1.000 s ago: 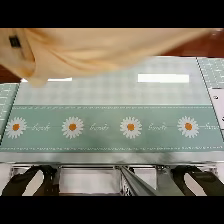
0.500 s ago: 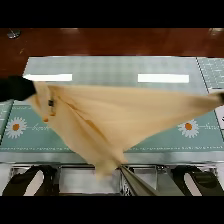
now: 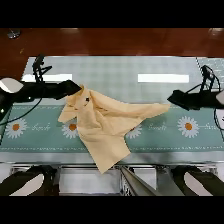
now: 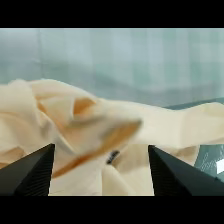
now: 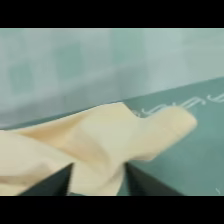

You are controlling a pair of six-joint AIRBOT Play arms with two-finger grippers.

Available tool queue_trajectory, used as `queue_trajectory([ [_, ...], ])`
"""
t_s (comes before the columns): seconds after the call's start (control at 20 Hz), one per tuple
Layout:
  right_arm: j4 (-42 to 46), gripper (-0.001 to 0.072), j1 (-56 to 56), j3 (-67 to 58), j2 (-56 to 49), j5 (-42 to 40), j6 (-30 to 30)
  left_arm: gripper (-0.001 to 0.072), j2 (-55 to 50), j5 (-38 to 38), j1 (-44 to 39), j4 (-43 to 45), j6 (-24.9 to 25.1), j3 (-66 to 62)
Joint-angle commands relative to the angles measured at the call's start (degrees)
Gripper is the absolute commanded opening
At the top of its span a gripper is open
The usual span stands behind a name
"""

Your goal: Fold the shirts.

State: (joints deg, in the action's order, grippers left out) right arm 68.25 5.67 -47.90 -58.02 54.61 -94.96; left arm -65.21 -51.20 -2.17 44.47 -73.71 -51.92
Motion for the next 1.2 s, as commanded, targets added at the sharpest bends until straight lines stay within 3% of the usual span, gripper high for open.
queue_trajectory([
  [0.0, -4.83, 0.0626, 8.15, -13.84, -14.01, 8.66, 7.89, 0.0703, -5.86, -11.04, 3.76, 5.01, -2.60, -10.82],
  [0.1, -1.38, 0.0626, 15.87, -18.21, -13.57, 13.51, 9.77, 0.0703, -4.44, -20.20, 9.25, 11.61, -6.03, -13.31],
  [0.2, 2.38, 0.0625, 23.37, -13.94, -9.33, 13.11, 9.73, 0.0703, 0.50, -22.71, 13.00, 13.57, -6.97, -5.86],
  [0.3, -0.79, 0.0624, 28.55, -3.98, -4.39, 9.92, 9.75, 0.0702, 7.63, -18.45, 13.18, 10.38, -8.02, 9.22],
  [0.4, -8.81, 0.0623, 30.03, 7.41, 0.68, 6.73, 13.60, 0.0702, 13.57, -13.64, 11.45, 3.61, -7.74, 24.46],
  [0.5, -15.45, 0.0624, 28.76, 14.36, 3.30, 4.83, 16.72, 0.0702, 16.79, -8.22, 8.83, -4.63, -4.02, 34.95],
  [0.7, -17.16, 0.0624, 24.39, 16.24, 2.95, 3.52, 17.22, 0.0702, 14.84, -0.55, 1.40, -10.10, -1.88, 40.44],
  [0.9, -17.27, 0.0623, 19.17, 16.24, 0.07, 1.66, 15.82, 0.0700, 9.77, 14.71, -11.47, -21.84, 1.66, 40.24],
  [1.0, -17.79, 0.0624, 16.13, 16.22, -2.40, 0.26, 14.93, 0.0678, 6.32, 18.78, -16.65, -23.96, 3.10, 38.40],
  [1.05, -18.93, 0.0624, 15.04, 16.11, -3.61, -0.72, 14.62, 0.0310, 4.63, 18.60, -17.68, -23.96, 4.13, 36.68],
  [1.1, -20.37, 0.0623, 14.16, 15.72, -4.94, -1.70, 14.62, 0.0032, 3.50, 17.59, -17.64, -23.93, 5.84, 34.58],
  [1.15, -21.59, 0.0623, 13.46, 15.04, -6.29, -2.45, 14.62, 0.0028, 3.10, 16.46, -17.14, -23.91, 7.21, 32.46],
])
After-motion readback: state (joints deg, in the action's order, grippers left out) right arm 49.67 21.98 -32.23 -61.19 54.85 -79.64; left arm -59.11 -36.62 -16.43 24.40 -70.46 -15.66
